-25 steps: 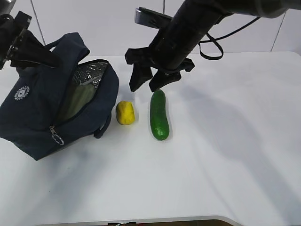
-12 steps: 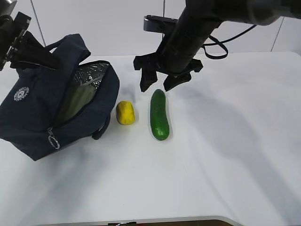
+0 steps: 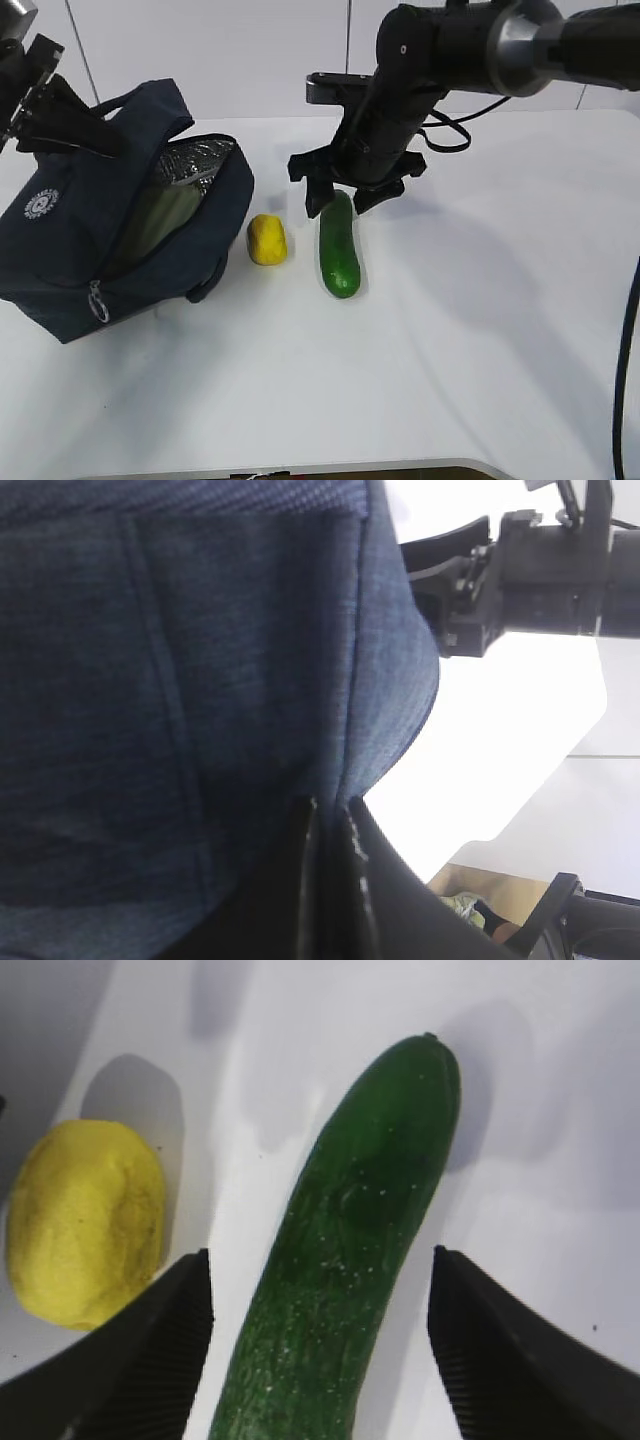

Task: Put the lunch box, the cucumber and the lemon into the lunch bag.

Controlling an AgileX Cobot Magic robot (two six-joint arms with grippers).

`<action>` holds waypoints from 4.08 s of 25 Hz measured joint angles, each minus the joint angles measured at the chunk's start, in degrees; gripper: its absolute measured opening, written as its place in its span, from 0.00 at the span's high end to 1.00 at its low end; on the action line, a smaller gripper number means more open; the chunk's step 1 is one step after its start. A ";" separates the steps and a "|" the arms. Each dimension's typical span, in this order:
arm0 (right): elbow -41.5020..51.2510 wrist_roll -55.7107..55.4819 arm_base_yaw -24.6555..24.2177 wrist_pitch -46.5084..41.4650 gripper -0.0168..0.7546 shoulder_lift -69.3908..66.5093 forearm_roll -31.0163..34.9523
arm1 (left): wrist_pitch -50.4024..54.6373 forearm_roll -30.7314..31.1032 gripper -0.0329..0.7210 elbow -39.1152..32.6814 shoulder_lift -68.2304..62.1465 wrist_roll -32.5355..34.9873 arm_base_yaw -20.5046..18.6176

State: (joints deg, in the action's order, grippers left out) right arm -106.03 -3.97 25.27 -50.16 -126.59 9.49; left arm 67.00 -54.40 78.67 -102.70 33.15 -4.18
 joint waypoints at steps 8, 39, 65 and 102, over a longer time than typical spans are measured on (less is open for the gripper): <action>-0.10 -1.37 0.00 0.98 0.28 -1.37 -2.38 | 0.25 0.27 0.97 0.00 0.00 0.00 0.00; -0.66 -1.60 0.00 0.50 0.49 -4.44 -2.51 | 0.28 0.36 0.97 0.00 0.00 0.00 0.00; -19.46 4.86 0.00 -18.56 0.52 -5.01 27.32 | -0.76 -5.42 0.97 0.00 0.00 0.00 0.00; -19.59 14.84 1.96 -3.35 0.34 -13.53 55.24 | -1.55 -10.57 0.97 0.00 -0.14 0.00 0.00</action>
State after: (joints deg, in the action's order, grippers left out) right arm -125.62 10.87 27.24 -53.51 -140.12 64.73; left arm 65.45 -64.97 78.67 -102.84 33.15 -4.18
